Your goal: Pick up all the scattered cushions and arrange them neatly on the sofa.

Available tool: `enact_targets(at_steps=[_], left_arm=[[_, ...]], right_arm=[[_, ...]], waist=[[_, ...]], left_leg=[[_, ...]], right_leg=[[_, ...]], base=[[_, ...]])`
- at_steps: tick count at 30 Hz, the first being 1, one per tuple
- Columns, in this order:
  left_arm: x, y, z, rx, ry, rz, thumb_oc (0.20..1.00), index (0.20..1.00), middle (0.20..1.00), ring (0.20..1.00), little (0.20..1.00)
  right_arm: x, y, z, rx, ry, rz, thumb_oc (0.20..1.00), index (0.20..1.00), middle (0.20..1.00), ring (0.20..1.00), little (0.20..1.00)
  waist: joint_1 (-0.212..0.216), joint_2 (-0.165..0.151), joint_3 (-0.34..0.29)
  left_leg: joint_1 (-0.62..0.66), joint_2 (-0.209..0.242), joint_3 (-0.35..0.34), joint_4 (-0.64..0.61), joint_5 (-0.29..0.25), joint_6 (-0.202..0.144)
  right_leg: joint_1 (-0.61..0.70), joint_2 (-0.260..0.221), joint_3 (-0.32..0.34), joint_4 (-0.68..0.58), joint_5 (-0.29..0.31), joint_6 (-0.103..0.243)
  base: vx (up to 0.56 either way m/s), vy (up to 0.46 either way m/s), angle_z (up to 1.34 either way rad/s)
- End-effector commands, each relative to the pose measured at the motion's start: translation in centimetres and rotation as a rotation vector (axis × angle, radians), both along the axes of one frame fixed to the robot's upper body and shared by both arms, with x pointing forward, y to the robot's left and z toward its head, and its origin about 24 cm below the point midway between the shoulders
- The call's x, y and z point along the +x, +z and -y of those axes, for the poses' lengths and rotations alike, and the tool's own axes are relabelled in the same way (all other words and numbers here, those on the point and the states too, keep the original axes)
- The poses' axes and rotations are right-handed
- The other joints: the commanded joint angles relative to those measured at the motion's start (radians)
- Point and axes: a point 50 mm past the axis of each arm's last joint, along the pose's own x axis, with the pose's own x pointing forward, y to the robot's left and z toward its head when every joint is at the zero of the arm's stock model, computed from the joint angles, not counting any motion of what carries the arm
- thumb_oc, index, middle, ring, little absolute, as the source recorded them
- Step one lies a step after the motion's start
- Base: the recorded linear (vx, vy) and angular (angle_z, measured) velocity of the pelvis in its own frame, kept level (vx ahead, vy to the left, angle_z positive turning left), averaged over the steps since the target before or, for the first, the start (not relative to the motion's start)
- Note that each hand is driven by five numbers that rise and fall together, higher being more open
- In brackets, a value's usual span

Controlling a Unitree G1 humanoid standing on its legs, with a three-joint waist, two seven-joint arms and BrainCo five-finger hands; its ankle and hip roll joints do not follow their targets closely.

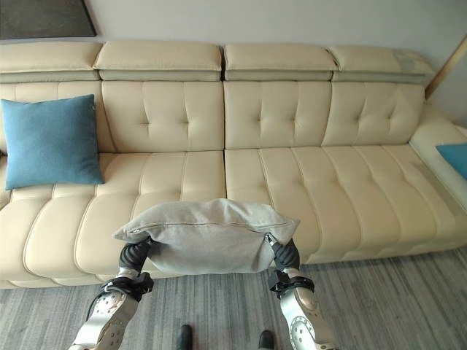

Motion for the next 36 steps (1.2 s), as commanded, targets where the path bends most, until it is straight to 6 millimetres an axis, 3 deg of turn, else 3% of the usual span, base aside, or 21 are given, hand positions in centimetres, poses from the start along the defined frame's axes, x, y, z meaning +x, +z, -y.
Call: enact_targets(at_steps=[1, 2, 4, 7, 10, 13, 14, 17, 20, 21, 23, 25, 27, 31, 32, 34, 36], left_arm=[[3.0, 5.5, 3.4, -0.006, -0.152, 0.284, 0.2, 0.2, 0.2, 0.2, 0.2], [3.1, 5.7, 3.6, -0.011, -0.157, 0.288, 0.2, 0.2, 0.2, 0.2, 0.2], [3.5, 6.1, 4.0, -0.011, -0.161, 0.304, 0.2, 0.2, 0.2, 0.2, 0.2], [3.8, 6.6, 4.5, -0.013, -0.182, 0.336, 0.2, 0.2, 0.2, 0.2, 0.2], [3.9, 6.9, 4.8, -0.038, -0.171, 0.349, 0.2, 0.2, 0.2, 0.2, 0.2], [3.9, 6.9, 5.0, -0.055, -0.169, 0.346, 0.2, 0.2, 0.2, 0.2, 0.2], [3.9, 6.8, 5.1, -0.066, -0.164, 0.341, 0.2, 0.2, 0.2, 0.2, 0.2], [3.9, 6.8, 5.2, -0.071, -0.168, 0.34, 0.2, 0.2, 0.2, 0.2, 0.2], [3.8, 6.8, 5.2, -0.066, -0.168, 0.337, 0.2, 0.2, 0.2, 0.2, 0.2], [3.8, 6.9, 5.2, -0.06, -0.173, 0.338, 0.2, 0.2, 0.2, 0.2, 0.2], [3.8, 7.0, 5.2, -0.054, -0.175, 0.341, 0.2, 0.2, 0.2, 0.2, 0.2], [4.0, 7.2, 5.1, -0.05, -0.175, 0.347, 0.2, 0.2, 0.2, 0.2, 0.2], [4.1, 7.2, 5.1, -0.048, -0.17, 0.347, 0.2, 0.2, 0.2, 0.2, 0.2], [4.0, 7.2, 5.0, -0.057, -0.163, 0.349, 0.2, 0.2, 0.2, 0.2, 0.2], [3.8, 6.9, 5.0, -0.05, -0.171, 0.335, 0.2, 0.2, 0.2, 0.2, 0.2], [3.6, 6.7, 5.0, -0.049, -0.174, 0.328, 0.2, 0.2, 0.2, 0.2, 0.2], [3.4, 6.4, 4.7, -0.032, -0.182, 0.311, 0.2, 0.2, 0.2, 0.2, 0.2]], right_arm=[[2.4, 5.8, -3.3, 0.094, 0.122, 0.298, 0.2, 0.2, 0.2, 0.2, 0.2], [2.5, 5.9, -3.2, 0.083, 0.12, 0.303, 0.2, 0.2, 0.2, 0.2, 0.2], [2.6, 6.1, -2.9, 0.06, 0.11, 0.317, 0.2, 0.2, 0.2, 0.2, 0.2], [2.7, 6.6, -2.5, 0.034, 0.083, 0.341, 0.2, 0.2, 0.2, 0.2, 0.2], [3.1, 7.5, -2.4, -0.014, 0.086, 0.382, 0.2, 0.2, 0.2, 0.2, 0.2], [3.5, 8.4, -2.2, -0.076, 0.097, 0.418, 0.2, 0.2, 0.2, 0.2, 0.2], [3.7, 9.2, -2.5, -0.125, 0.126, 0.456, 0.2, 0.2, 0.2, 0.2, 0.2], [3.8, 9.5, -2.4, -0.155, 0.133, 0.467, 0.2, 0.2, 0.2, 0.2, 0.2], [3.8, 9.6, -2.5, -0.16, 0.136, 0.468, 0.2, 0.2, 0.2, 0.2, 0.2], [3.9, 9.6, -2.5, -0.161, 0.137, 0.464, 0.2, 0.2, 0.2, 0.2, 0.2], [3.9, 9.6, -2.6, -0.159, 0.134, 0.464, 0.2, 0.2, 0.2, 0.2, 0.2], [4.0, 9.6, -2.4, -0.152, 0.112, 0.462, 0.2, 0.2, 0.2, 0.2, 0.2], [4.0, 9.7, -2.4, -0.148, 0.1, 0.465, 0.2, 0.2, 0.2, 0.2, 0.2], [4.0, 9.7, -2.4, -0.149, 0.095, 0.463, 0.2, 0.2, 0.2, 0.2, 0.2], [3.7, 9.6, -2.5, -0.162, 0.102, 0.46, 0.2, 0.2, 0.2, 0.2, 0.2], [3.6, 9.4, -2.6, -0.163, 0.104, 0.458, 0.2, 0.2, 0.2, 0.2, 0.2], [3.6, 9.3, -3.1, -0.164, 0.123, 0.45, 0.2, 0.2, 0.2, 0.2, 0.2]], waist=[[0.009, 0.007, 0.052], [-0.002, 0.008, 0.057], [-0.019, 0.004, 0.064], [-0.028, -0.012, 0.046], [-0.034, -0.014, 0.017], [-0.036, -0.006, -0.001], [-0.027, -0.005, -0.001], [-0.018, -0.013, 0.01], [-0.006, -0.032, 0.014], [0.01, -0.051, 0.023], [0.025, -0.052, 0.032], [0.046, -0.043, 0.043], [0.051, -0.045, 0.046], [0.062, -0.029, 0.032], [0.058, -0.018, 0.014], [0.055, -0.022, 0.003], [0.058, -0.036, -0.011]], left_leg=[[0.122, -0.022, 0.003, 0.019, -0.152, 0.023], [0.138, -0.029, -0.006, 0.012, -0.158, 0.024], [0.16, -0.04, -0.028, 0.015, -0.171, 0.022], [0.183, -0.05, -0.043, 0.013, -0.196, 0.015], [0.191, -0.022, -0.037, 0.037, -0.214, -0.007], [0.189, 0.006, -0.047, 0.094, -0.204, -0.026], [0.163, 0.012, -0.038, 0.2, -0.162, -0.055], [0.123, 0.019, -0.021, 0.233, -0.143, -0.058], [0.063, 0.012, -0.018, 0.23, -0.168, -0.043], [-0.014, 0.0, -0.023, 0.212, -0.164, -0.034], [-0.066, 0.0, -0.032, 0.176, -0.114, -0.035], [-0.147, 0.003, -0.003, 0.103, -0.025, -0.043], [-0.176, 0.006, 0.027, 0.08, -0.013, -0.045], [-0.157, 0.023, 0.064, 0.021, 0.004, -0.049], [-0.133, 0.026, 0.052, 0.019, 0.035, -0.05], [-0.121, 0.023, 0.052, 0.02, 0.035, -0.047], [-0.085, 0.012, 0.068, 0.033, 0.009, -0.02]], right_leg=[[0.019, 0.068, -0.014, -0.055, -0.014, -0.022], [-0.03, 0.108, -0.036, -0.099, -0.005, -0.028], [-0.058, 0.136, -0.062, -0.163, 0.014, -0.025], [-0.003, 0.144, -0.066, -0.236, 0.015, -0.04], [0.036, 0.171, -0.059, -0.243, 0.01, -0.064], [0.073, 0.186, -0.071, -0.247, -0.012, -0.083], [0.119, 0.193, -0.081, -0.26, -0.038, -0.101], [0.153, 0.185, -0.085, -0.272, -0.056, -0.107], [0.174, 0.169, -0.081, -0.281, -0.067, -0.106], [0.197, 0.159, -0.073, -0.288, -0.074, -0.105], [0.219, 0.161, -0.066, -0.292, -0.084, -0.106], [0.259, 0.175, -0.06, -0.298, -0.109, -0.11], [0.273, 0.175, -0.058, -0.298, -0.121, -0.109], [0.309, 0.186, -0.038, -0.292, -0.143, -0.108], [0.339, 0.186, -0.025, -0.292, -0.154, -0.107], [0.351, 0.176, -0.018, -0.292, -0.162, -0.102], [0.358, 0.148, 0.008, -0.263, -0.175, -0.095]], base=[[0.14, -0.02, -0.02], [0.15, -0.042, 0.09], [0.22, -0.072, 0.49], [0.25, -0.14, 0.17], [0.26, -0.184, 0.27], [0.32, -0.2, 0.3], [0.19, -0.104, 0.25], [0.15, -0.063, 0.1], [0.13, -0.041, 0.11], [0.15, -0.026, 0.1], [0.18, 0.001, 0.05], [0.18, 0.045, -0.07], [0.15, 0.06, 0.03], [0.22, 0.118, -0.19], [0.28, 0.157, -0.63], [0.26, 0.164, -0.42], [0.27, 0.226, -0.26]])
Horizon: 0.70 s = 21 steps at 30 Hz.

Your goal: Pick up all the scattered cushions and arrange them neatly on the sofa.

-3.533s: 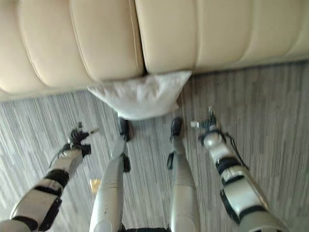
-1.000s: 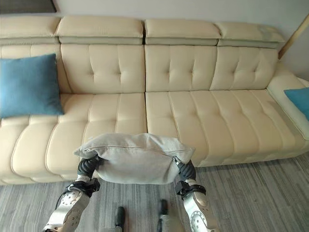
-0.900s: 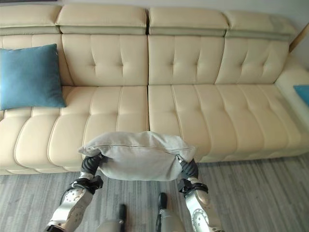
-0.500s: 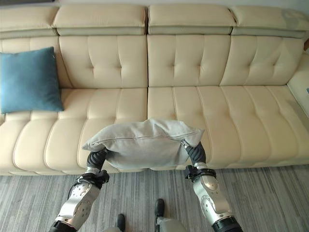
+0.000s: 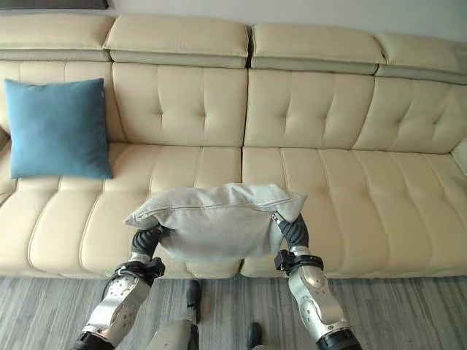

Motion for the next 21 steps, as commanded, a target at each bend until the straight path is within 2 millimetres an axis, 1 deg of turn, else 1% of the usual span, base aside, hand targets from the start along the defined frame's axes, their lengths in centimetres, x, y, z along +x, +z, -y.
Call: enact_targets(at_steps=[1, 2, 3, 4, 5, 6, 7, 10, 11, 13, 14, 15, 16, 17, 19, 20, 21], left_arm=[[1.1, 4.3, 2.7, -0.009, -0.147, 0.235, 0.2, 0.2, 0.2, 0.2, 0.2], [1.1, 4.3, 2.7, -0.008, -0.147, 0.235, 0.2, 0.2, 0.2, 0.2, 0.2], [1.1, 4.2, 2.4, 0.008, -0.154, 0.226, 0.2, 0.2, 0.2, 0.2, 0.2], [1.1, 4.2, 2.4, 0.008, -0.154, 0.226, 0.2, 0.2, 0.2, 0.2, 0.2], [1.3, 4.4, 2.3, 0.023, -0.167, 0.231, 0.2, 0.2, 0.2, 0.2, 0.2], [1.4, 4.5, 2.2, 0.032, -0.174, 0.235, 0.2, 0.2, 0.2, 0.2, 0.2], [1.5, 4.6, 2.1, 0.041, -0.175, 0.241, 0.2, 0.2, 0.2, 0.2, 0.2], [2.0, 5.3, 2.0, 0.055, -0.187, 0.274, 0.2, 0.2, 0.2, 0.2, 0.2], [2.0, 5.3, 2.0, 0.054, -0.187, 0.274, 0.2, 0.2, 0.2, 0.2, 0.2], [2.4, 5.8, 2.1, 0.064, -0.186, 0.292, 0.2, 0.2, 0.2, 0.2, 0.2], [2.6, 6.1, 2.2, 0.07, -0.202, 0.312, 0.2, 0.2, 0.2, 0.2, 0.2], [2.7, 6.2, 2.3, 0.078, -0.2, 0.318, 0.2, 0.2, 0.2, 0.2, 0.2], [2.7, 6.2, 2.3, 0.078, -0.2, 0.318, 0.2, 0.2, 0.2, 0.2, 0.2], [3.0, 6.4, 2.4, 0.084, -0.192, 0.324, 0.2, 0.2, 0.2, 0.2, 0.2], [3.2, 6.6, 2.6, 0.082, -0.191, 0.332, 0.2, 0.2, 0.2, 0.2, 0.2], [3.8, 7.5, 2.9, 0.088, -0.187, 0.361, 0.2, 0.2, 0.2, 0.2, 0.2], [4.2, 7.9, 3.1, 0.089, -0.188, 0.374, 0.2, 0.2, 0.2, 0.2, 0.2]], right_arm=[[1.0, 4.7, -4.3, 0.044, 0.172, 0.247, 0.2, 0.2, 0.2, 0.2, 0.2], [0.9, 4.7, -4.3, 0.044, 0.172, 0.247, 0.2, 0.2, 0.2, 0.2, 0.2], [1.0, 4.7, -4.4, 0.042, 0.176, 0.244, 0.2, 0.2, 0.2, 0.2, 0.2], [1.0, 4.7, -4.4, 0.042, 0.176, 0.244, 0.2, 0.2, 0.2, 0.2, 0.2], [1.1, 4.8, -4.4, 0.048, 0.175, 0.25, 0.2, 0.2, 0.2, 0.2, 0.2], [1.0, 4.8, -4.5, 0.054, 0.177, 0.247, 0.2, 0.2, 0.2, 0.2, 0.2], [1.1, 4.8, -4.6, 0.061, 0.178, 0.247, 0.2, 0.2, 0.2, 0.2, 0.2], [1.5, 5.1, -4.8, 0.062, 0.182, 0.255, 0.2, 0.2, 0.2, 0.2, 0.2], [1.5, 5.1, -4.8, 0.061, 0.182, 0.255, 0.2, 0.2, 0.2, 0.2, 0.2], [1.7, 5.2, -4.9, 0.048, 0.182, 0.258, 0.2, 0.2, 0.2, 0.2, 0.2], [1.9, 5.0, -4.7, 0.04, 0.179, 0.243, 0.2, 0.2, 0.2, 0.2, 0.2], [2.0, 4.9, -4.8, 0.033, 0.18, 0.241, 0.2, 0.2, 0.2, 0.2, 0.2], [2.0, 4.9, -4.8, 0.033, 0.18, 0.241, 0.2, 0.2, 0.2, 0.2, 0.2], [2.4, 5.1, -4.9, 0.02, 0.181, 0.243, 0.2, 0.2, 0.2, 0.2, 0.2], [2.7, 5.2, -5.0, 0.008, 0.185, 0.245, 0.2, 0.2, 0.2, 0.2, 0.2], [3.4, 6.1, -5.1, -0.018, 0.191, 0.271, 0.2, 0.2, 0.2, 0.2, 0.2], [3.8, 6.5, -5.2, -0.036, 0.192, 0.284, 0.2, 0.2, 0.2, 0.2, 0.2]], waist=[[0.0, -0.032, -0.092], [0.003, -0.032, -0.091], [-0.002, -0.033, -0.09], [-0.001, -0.034, -0.09], [-0.006, -0.031, -0.089], [-0.008, -0.029, -0.086], [-0.013, -0.024, -0.084], [-0.024, 0.0, -0.08], [-0.025, 0.0, -0.079], [-0.04, 0.008, -0.063], [-0.044, -0.006, -0.065], [-0.041, -0.011, -0.074], [-0.041, -0.011, -0.073], [-0.039, -0.013, -0.095], [-0.039, -0.013, -0.102], [-0.037, -0.013, -0.105], [-0.036, -0.013, -0.106]], left_leg=[[0.076, 0.07, -0.007, -0.004, -0.094, -0.038], [0.077, 0.07, -0.005, -0.004, -0.094, -0.038], [0.103, 0.065, 0.015, -0.006, -0.113, -0.022], [0.103, 0.065, 0.017, -0.006, -0.114, -0.022], [0.114, 0.065, 0.029, -0.006, -0.123, -0.015], [0.121, 0.065, 0.035, -0.006, -0.128, -0.01], [0.134, 0.064, 0.039, -0.011, -0.134, -0.007], [0.16, 0.077, 0.045, -0.028, -0.148, -0.012], [0.16, 0.077, 0.044, -0.028, -0.148, -0.013], [0.178, 0.082, 0.037, -0.03, -0.155, -0.019], [0.189, 0.069, 0.033, -0.013, -0.17, -0.021], [0.203, 0.067, 0.034, -0.016, -0.174, -0.024], [0.203, 0.067, 0.034, -0.017, -0.174, -0.024], [0.224, 0.072, 0.039, -0.029, -0.174, -0.029], [0.232, 0.076, 0.038, -0.035, -0.175, -0.032], [0.236, 0.081, 0.027, -0.041, -0.173, -0.038], [0.236, 0.083, 0.023, -0.042, -0.172, -0.041]], right_leg=[[-0.004, 0.07, -0.002, 0.114, -0.099, 0.021], [-0.004, 0.07, 0.0, 0.116, -0.1, 0.021], [-0.032, 0.061, 0.011, 0.187, -0.086, 0.042], [-0.034, 0.061, 0.013, 0.19, -0.088, 0.043], [-0.057, 0.056, 0.017, 0.232, -0.073, 0.06], [-0.083, 0.051, 0.023, 0.274, -0.064, 0.066], [-0.105, 0.043, 0.026, 0.285, -0.048, 0.069], [-0.181, 0.014, 0.004, 0.222, -0.013, 0.071], [-0.18, 0.014, 0.003, 0.222, -0.013, 0.071], [-0.223, 0.0, 0.0, 0.155, 0.014, 0.072], [-0.188, -0.018, -0.005, 0.081, 0.037, 0.086], [-0.166, -0.02, -0.01, 0.056, 0.051, 0.091], [-0.165, -0.02, -0.01, 0.056, 0.051, 0.091], [-0.141, -0.015, -0.021, 0.027, 0.063, 0.091], [-0.125, -0.013, -0.028, 0.016, 0.063, 0.088], [-0.106, -0.009, -0.041, 0.008, 0.058, 0.084], [-0.102, -0.007, -0.045, 0.006, 0.055, 0.081]], base=[[0.17, 0.169, -0.25], [0.16, 0.199, -0.21], [0.05, 0.087, -0.23], [0.07, 0.133, -0.3], [0.03, 0.074, -0.23], [0.06, 0.099, -0.14], [0.07, 0.056, -0.09], [0.07, -0.011, -0.22], [0.05, -0.031, -0.28], [0.07, -0.045, 0.03], [0.13, -0.08, 0.23], [0.11, -0.064, 0.25], [0.17, -0.098, 0.28], [0.12, -0.065, 0.19], [0.15, -0.106, -0.01], [0.15, -0.143, -0.06], [0.13, -0.136, -0.07]])
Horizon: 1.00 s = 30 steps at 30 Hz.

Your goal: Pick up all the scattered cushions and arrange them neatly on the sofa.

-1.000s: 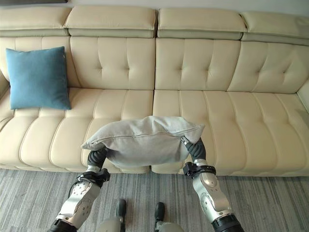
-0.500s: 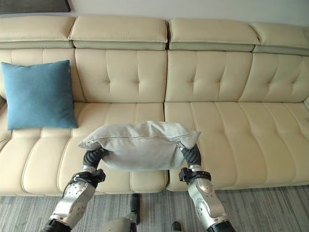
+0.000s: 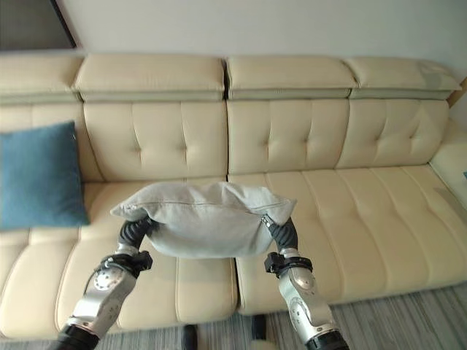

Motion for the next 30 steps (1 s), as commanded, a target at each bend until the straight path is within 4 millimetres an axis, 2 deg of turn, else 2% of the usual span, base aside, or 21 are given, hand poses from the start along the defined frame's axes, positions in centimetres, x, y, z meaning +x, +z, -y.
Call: enact_targets(at_steps=[1, 4, 6, 10, 14, 19, 23, 25, 26, 27, 30], left_arm=[[3.8, 7.3, 5.0, 0.017, -0.203, 0.349, 0.2, 0.2, 0.2, 0.2, 0.2], [4.8, 8.2, 5.8, 0.015, -0.209, 0.37, 0.2, 0.2, 0.2, 0.2, 0.2], [5.9, 9.3, 6.7, 0.018, -0.215, 0.39, 0.2, 0.2, 0.2, 0.2, 0.2], [7.5, 10.5, 7.5, 0.041, -0.215, 0.405, 0.2, 0.2, 0.2, 0.2, 0.2], [9.5, 12.6, 7.6, 0.119, -0.191, 0.44, 0.2, 0.2, 0.2, 0.2, 0.2], [11.8, 15.3, 6.8, 0.208, -0.139, 0.472, 0.2, 0.2, 0.2, 0.2, 0.2], [13.2, 16.0, 6.4, 0.261, -0.112, 0.439, 0.2, 0.2, 0.2, 0.2, 0.2], [15.1, 18.1, 4.7, 0.349, -0.047, 0.407, 0.78, 0.78, 0.78, 0.78, 0.78], [15.7, 19.4, 3.9, 0.381, -0.016, 0.405, 1.0, 1.0, 1.0, 1.0, 1.0], [16.1, 20.7, 3.0, 0.405, 0.015, 0.404, 1.0, 1.0, 1.0, 1.0, 1.0], [16.5, 24.9, 0.1, 0.383, 0.128, 0.434, 1.0, 1.0, 1.0, 1.0, 1.0]], right_arm=[[3.0, 7.4, -4.2, -0.012, 0.165, 0.339, 0.2, 0.2, 0.2, 0.2, 0.2], [4.1, 8.6, -4.7, -0.037, 0.167, 0.37, 0.2, 0.2, 0.2, 0.2, 0.2], [5.3, 9.9, -5.1, -0.076, 0.163, 0.398, 0.2, 0.2, 0.2, 0.2, 0.2], [6.8, 11.4, -5.3, -0.126, 0.149, 0.421, 0.2, 0.2, 0.2, 0.2, 0.2], [8.7, 13.1, -5.4, -0.187, 0.126, 0.438, 0.2, 0.2, 0.2, 0.2, 0.2], [10.9, 15.6, -4.8, -0.251, 0.067, 0.452, 0.2, 0.2, 0.2, 0.2, 0.2], [12.4, 16.4, -4.4, -0.305, 0.027, 0.419, 0.2, 0.2, 0.2, 0.2, 0.2], [14.2, 18.0, -3.1, -0.402, -0.051, 0.378, 0.2, 0.2, 0.2, 0.2, 0.2], [14.7, 18.8, -2.4, -0.452, -0.084, 0.368, 0.476, 0.476, 0.476, 0.476, 0.476], [15.2, 19.9, -1.4, -0.504, -0.126, 0.365, 1.0, 1.0, 1.0, 1.0, 1.0], [15.6, 23.2, 1.3, -0.535, -0.26, 0.381, 1.0, 1.0, 1.0, 1.0, 1.0]], waist=[[0.0, -0.001, -0.045], [0.001, 0.0, -0.037], [0.005, -0.001, -0.013], [0.007, -0.005, 0.027], [0.007, -0.012, 0.072], [0.005, -0.017, 0.098], [0.006, -0.017, 0.111], [0.005, -0.019, 0.122], [0.004, -0.018, 0.13], [0.003, -0.016, 0.133], [0.006, -0.008, 0.138]], left_leg=[[0.032, 0.033, -0.028, 0.001, -0.098, -0.06], [0.026, 0.036, -0.036, 0.0, -0.096, -0.065], [-0.002, 0.042, -0.045, 0.002, -0.089, -0.071], [-0.071, 0.051, -0.06, 0.015, -0.074, -0.076], [-0.152, 0.058, -0.069, 0.036, -0.058, -0.083], [-0.257, 0.064, -0.083, 0.06, -0.037, -0.095], [-0.293, 0.067, -0.088, 0.063, -0.024, -0.103], [-0.303, 0.071, -0.088, 0.055, -0.016, -0.108], [-0.305, 0.072, -0.087, 0.052, -0.012, -0.109], [-0.307, 0.071, -0.087, 0.047, -0.008, -0.11], [-0.309, 0.07, -0.091, 0.029, 0.004, -0.113]], right_leg=[[0.072, -0.005, -0.052, 0.025, -0.157, 0.052], [0.07, -0.002, -0.058, 0.026, -0.162, 0.048], [0.05, 0.004, -0.061, 0.033, -0.167, 0.042], [-0.014, 0.011, -0.058, 0.052, -0.171, 0.032], [-0.096, 0.018, -0.054, 0.081, -0.166, 0.028], [-0.192, 0.022, -0.053, 0.106, -0.156, 0.025], [-0.228, 0.021, -0.056, 0.114, -0.152, 0.024], [-0.241, 0.023, -0.058, 0.112, -0.149, 0.027], [-0.243, 0.024, -0.061, 0.109, -0.147, 0.029], [-0.247, 0.026, -0.062, 0.107, -0.144, 0.03], [-0.254, 0.031, -0.066, 0.097, -0.135, 0.033]], base=[[0.07, -0.085, -0.02], [0.03, -0.074, 0.09], [-0.04, -0.084, 0.12], [-0.07, -0.065, 0.16], [-0.07, -0.058, 0.02], [-0.04, -0.044, 0.06], [-0.02, -0.029, 0.06], [-0.01, -0.011, 0.03], [0.0, 0.0, 0.0], [0.0, 0.0, 0.0], [0.0, 0.0, 0.01]])
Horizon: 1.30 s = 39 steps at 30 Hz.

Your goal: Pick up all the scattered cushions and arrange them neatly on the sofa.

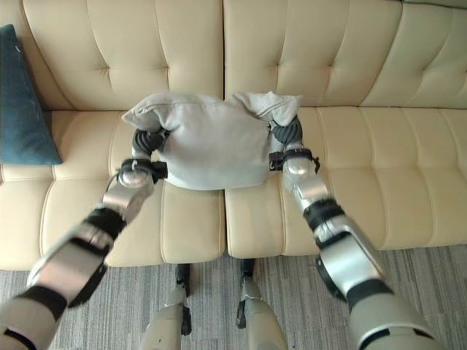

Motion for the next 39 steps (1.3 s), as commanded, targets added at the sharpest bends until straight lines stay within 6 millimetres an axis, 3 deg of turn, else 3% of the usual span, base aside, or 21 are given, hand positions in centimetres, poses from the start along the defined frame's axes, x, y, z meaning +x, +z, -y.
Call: enact_targets(at_steps=[1, 6, 7, 9, 10, 13, 15, 16, 17, 20, 24, 30, 31, 32, 34, 39], left_arm=[[-0.1, 7.0, -1.3, -0.058, 0.004, 0.186, 1.0, 1.0, 1.0, 1.0, 1.0], [-1.5, 9.8, -5.9, -0.174, 0.089, 0.281, 1.0, 1.0, 1.0, 1.0, 1.0], [-2.0, 10.2, -7.2, -0.17, 0.108, 0.298, 1.0, 1.0, 1.0, 1.0, 1.0], [-2.9, 9.7, -9.3, -0.177, 0.133, 0.315, 1.0, 1.0, 1.0, 1.0, 1.0], [-2.9, 9.5, -9.3, -0.176, 0.133, 0.311, 1.0, 1.0, 1.0, 1.0, 1.0], [-4.2, 6.5, -11.6, -0.179, 0.159, 0.282, 1.0, 1.0, 1.0, 1.0, 1.0], [-5.3, 3.4, -12.9, -0.185, 0.178, 0.238, 1.0, 1.0, 1.0, 1.0, 1.0], [-6.6, -0.2, -13.6, -0.192, 0.191, 0.183, 1.0, 1.0, 1.0, 1.0, 1.0], [-6.7, -0.5, -13.6, -0.192, 0.193, 0.177, 1.0, 1.0, 1.0, 1.0, 1.0], [-9.5, -6.3, -13.3, -0.173, 0.178, 0.073, 1.0, 1.0, 1.0, 1.0, 1.0], [-14.0, -13.6, -12.0, -0.172, 0.157, -0.11, 1.0, 1.0, 1.0, 1.0, 1.0], [-18.0, -20.5, -10.1, -0.163, 0.129, -0.37, 1.0, 1.0, 1.0, 1.0, 1.0], [-18.0, -20.5, -10.1, -0.163, 0.129, -0.372, 1.0, 1.0, 1.0, 1.0, 1.0], [-18.7, -22.1, -8.8, -0.182, 0.098, -0.434, 1.0, 1.0, 1.0, 1.0, 1.0], [-19.3, -23.3, -7.6, -0.166, 0.058, -0.489, 1.0, 1.0, 1.0, 1.0, 1.0], [-19.6, -23.9, -5.9, -0.15, -0.005, -0.521, 1.0, 1.0, 1.0, 1.0, 1.0]], right_arm=[[-0.2, 4.6, 0.8, 0.005, -0.048, 0.135, 1.0, 1.0, 1.0, 1.0, 1.0], [-1.5, 7.6, 5.4, 0.045, -0.203, 0.239, 1.0, 1.0, 1.0, 1.0, 1.0], [-2.0, 7.9, 7.1, 0.063, -0.238, 0.26, 1.0, 1.0, 1.0, 1.0, 1.0], [-3.0, 7.0, 10.0, 0.117, -0.3, 0.272, 1.0, 1.0, 1.0, 1.0, 1.0], [-3.0, 6.8, 10.0, 0.117, -0.3, 0.269, 1.0, 1.0, 1.0, 1.0, 1.0], [-4.3, 3.7, 12.3, 0.169, -0.339, 0.252, 1.0, 1.0, 1.0, 1.0, 1.0], [-5.3, 0.9, 13.2, 0.191, -0.347, 0.226, 1.0, 1.0, 1.0, 1.0, 1.0], [-6.4, -2.1, 13.5, 0.193, -0.344, 0.189, 1.0, 1.0, 1.0, 1.0, 1.0], [-6.5, -2.4, 13.4, 0.19, -0.344, 0.183, 1.0, 1.0, 1.0, 1.0, 1.0], [-9.1, -7.5, 13.6, 0.149, -0.327, 0.087, 1.0, 1.0, 1.0, 1.0, 1.0], [-12.5, -13.5, 12.4, 0.11, -0.253, -0.075, 1.0, 1.0, 1.0, 1.0, 1.0], [-15.6, -20.0, 10.6, 0.11, -0.194, -0.312, 1.0, 1.0, 1.0, 1.0, 1.0], [-15.7, -20.0, 10.6, 0.11, -0.194, -0.314, 1.0, 1.0, 1.0, 1.0, 1.0], [-16.1, -21.7, 9.5, 0.134, -0.165, -0.377, 1.0, 1.0, 1.0, 1.0, 1.0], [-16.7, -23.0, 8.4, 0.169, -0.135, -0.424, 1.0, 1.0, 1.0, 1.0, 1.0], [-17.7, -24.8, 7.2, 0.186, -0.105, -0.501, 1.0, 1.0, 1.0, 1.0, 1.0]], waist=[[0.019, -0.013, 0.011], [0.025, -0.001, -0.006], [0.026, 0.004, -0.013], [0.026, 0.01, -0.025], [0.025, 0.009, -0.028], [0.025, 0.014, -0.042], [0.024, 0.014, -0.054], [0.025, 0.013, -0.064], [0.024, 0.013, -0.069], [0.023, 0.01, -0.093], [0.025, 0.007, -0.121], [0.028, 0.003, -0.141], [0.028, 0.003, -0.141], [0.027, 0.001, -0.148], [0.027, -0.002, -0.157], [0.024, -0.01, -0.155]], left_leg=[[0.06, -0.007, -0.004, 0.013, -0.102, -0.052], [0.072, -0.014, -0.014, -0.003, -0.101, -0.054], [0.084, -0.015, -0.015, -0.005, -0.108, -0.057], [0.101, -0.02, -0.016, -0.008, -0.112, -0.056], [0.102, -0.02, -0.016, -0.008, -0.112, -0.056], [0.135, -0.024, -0.011, -0.008, -0.126, -0.053], [0.157, -0.026, -0.008, -0.008, -0.136, -0.049], [0.185, -0.027, -0.003, -0.008, -0.151, -0.045], [0.184, -0.028, -0.003, -0.008, -0.148, -0.044], [0.21, -0.032, -0.003, -0.008, -0.161, -0.038], [0.249, -0.039, -0.006, -0.008, -0.177, -0.03], [0.29, -0.048, -0.01, -0.008, -0.192, -0.019], [0.292, -0.048, -0.01, -0.008, -0.192, -0.019], [0.302, -0.052, -0.009, -0.008, -0.195, -0.015], [0.317, -0.057, -0.006, -0.008, -0.202, -0.009], [0.331, -0.078, -0.002, -0.008, -0.212, 0.013]], right_leg=[[0.071, -0.047, 0.012, 0.085, -0.197, 0.11], [0.091, -0.046, 0.005, 0.057, -0.191, 0.115], [0.103, -0.046, 0.004, 0.054, -0.198, 0.116], [0.121, -0.05, -0.001, 0.05, -0.198, 0.115], [0.122, -0.05, -0.002, 0.049, -0.198, 0.115], [0.158, -0.053, -0.007, 0.04, -0.203, 0.115], [0.182, -0.055, -0.011, 0.031, -0.205, 0.115], [0.213, -0.057, -0.011, 0.021, -0.209, 0.115], [0.212, -0.057, -0.011, 0.019, -0.205, 0.115], [0.246, -0.064, -0.014, 0.004, -0.205, 0.116], [0.294, -0.072, -0.018, -0.004, -0.209, 0.119], [0.335, -0.081, -0.019, -0.004, -0.208, 0.126], [0.336, -0.081, -0.019, -0.004, -0.208, 0.126], [0.346, -0.084, -0.019, -0.004, -0.205, 0.128], [0.358, -0.089, -0.018, -0.003, -0.203, 0.131], [0.35, -0.107, -0.012, 0.022, -0.183, 0.146]], base=[[0.0, 0.0, 0.0], [0.05, 0.021, 0.02], [0.07, 0.033, 0.05], [0.07, 0.039, 0.15], [0.06, 0.035, 0.19], [0.07, 0.038, 0.1], [0.11, 0.053, 0.01], [0.08, 0.05, 0.01], [0.08, 0.046, -0.04], [0.07, 0.034, -0.05], [0.05, 0.045, 0.01], [-0.01, 0.055, 0.01], [-0.04, 0.083, -0.01], [-0.05, 0.097, 0.0], [-0.05, 0.131, -0.01], [-0.08, 0.11, -0.07]])
